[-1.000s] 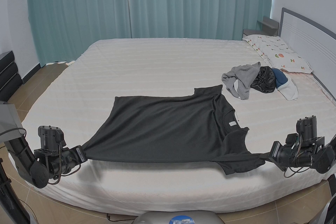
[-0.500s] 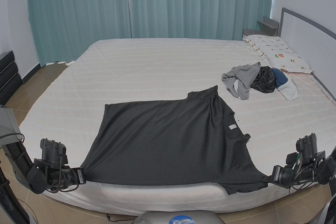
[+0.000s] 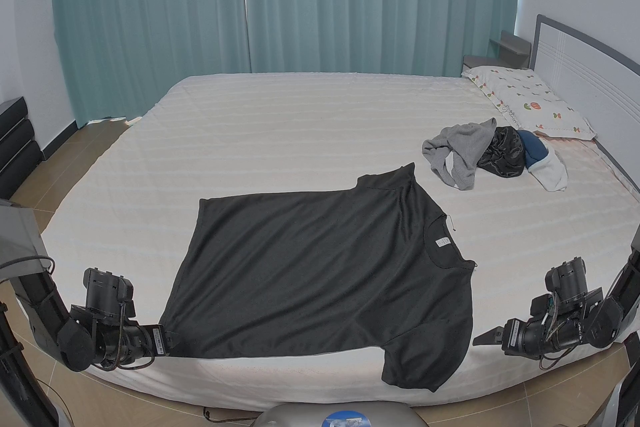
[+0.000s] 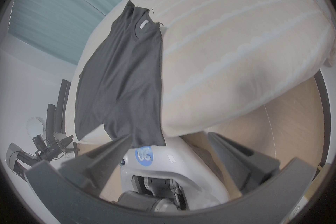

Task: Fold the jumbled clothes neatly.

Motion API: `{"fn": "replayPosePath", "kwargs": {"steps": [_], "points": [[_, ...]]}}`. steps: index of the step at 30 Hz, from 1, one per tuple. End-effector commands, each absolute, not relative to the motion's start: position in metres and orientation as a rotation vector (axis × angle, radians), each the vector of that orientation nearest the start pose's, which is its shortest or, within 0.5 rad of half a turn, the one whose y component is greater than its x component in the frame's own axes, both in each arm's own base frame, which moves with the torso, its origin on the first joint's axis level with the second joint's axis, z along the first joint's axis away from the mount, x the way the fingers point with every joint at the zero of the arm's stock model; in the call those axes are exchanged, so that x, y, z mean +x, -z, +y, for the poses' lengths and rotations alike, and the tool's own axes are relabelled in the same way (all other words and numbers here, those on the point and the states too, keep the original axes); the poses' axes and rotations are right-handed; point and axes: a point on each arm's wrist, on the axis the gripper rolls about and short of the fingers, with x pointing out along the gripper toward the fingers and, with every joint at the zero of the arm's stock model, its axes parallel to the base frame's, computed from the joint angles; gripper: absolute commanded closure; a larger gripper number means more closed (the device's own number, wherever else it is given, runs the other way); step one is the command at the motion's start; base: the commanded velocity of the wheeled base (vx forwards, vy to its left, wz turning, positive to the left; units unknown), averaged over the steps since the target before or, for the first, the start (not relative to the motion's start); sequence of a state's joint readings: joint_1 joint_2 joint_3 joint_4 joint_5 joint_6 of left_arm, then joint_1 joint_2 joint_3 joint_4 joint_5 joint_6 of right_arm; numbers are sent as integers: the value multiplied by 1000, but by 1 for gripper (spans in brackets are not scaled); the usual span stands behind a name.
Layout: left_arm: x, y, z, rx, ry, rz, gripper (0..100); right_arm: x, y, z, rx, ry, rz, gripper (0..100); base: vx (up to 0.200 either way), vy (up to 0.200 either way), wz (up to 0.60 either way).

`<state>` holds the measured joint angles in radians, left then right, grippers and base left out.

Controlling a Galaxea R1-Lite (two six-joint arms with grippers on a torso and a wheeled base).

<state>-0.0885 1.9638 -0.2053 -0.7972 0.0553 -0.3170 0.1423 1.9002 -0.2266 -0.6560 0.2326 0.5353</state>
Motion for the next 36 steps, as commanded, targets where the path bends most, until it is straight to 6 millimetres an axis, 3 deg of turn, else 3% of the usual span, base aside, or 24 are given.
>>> {"fn": "replayPosePath", "kwargs": {"steps": [1,5,15,24,25,36], "points": [[217,-6,-19,-229,-116,951,0,217,-16,36,535,-69,1059,0,0,0,0],[224,-11,-19,-250,-115,905,0,229,-19,39,541,-90,1015,0,0,0,0],[238,-18,-19,-333,-128,793,0,268,2,49,538,-115,993,0,0,0,0],[245,-21,-19,-382,-142,766,0,281,19,52,549,-141,941,0,0,0,0],[246,-20,-19,-387,-143,766,0,281,20,51,555,-139,937,100,0,0,0],[247,-16,-19,-385,-149,777,0,270,13,44,562,-107,921,100,0,0,0]]}}
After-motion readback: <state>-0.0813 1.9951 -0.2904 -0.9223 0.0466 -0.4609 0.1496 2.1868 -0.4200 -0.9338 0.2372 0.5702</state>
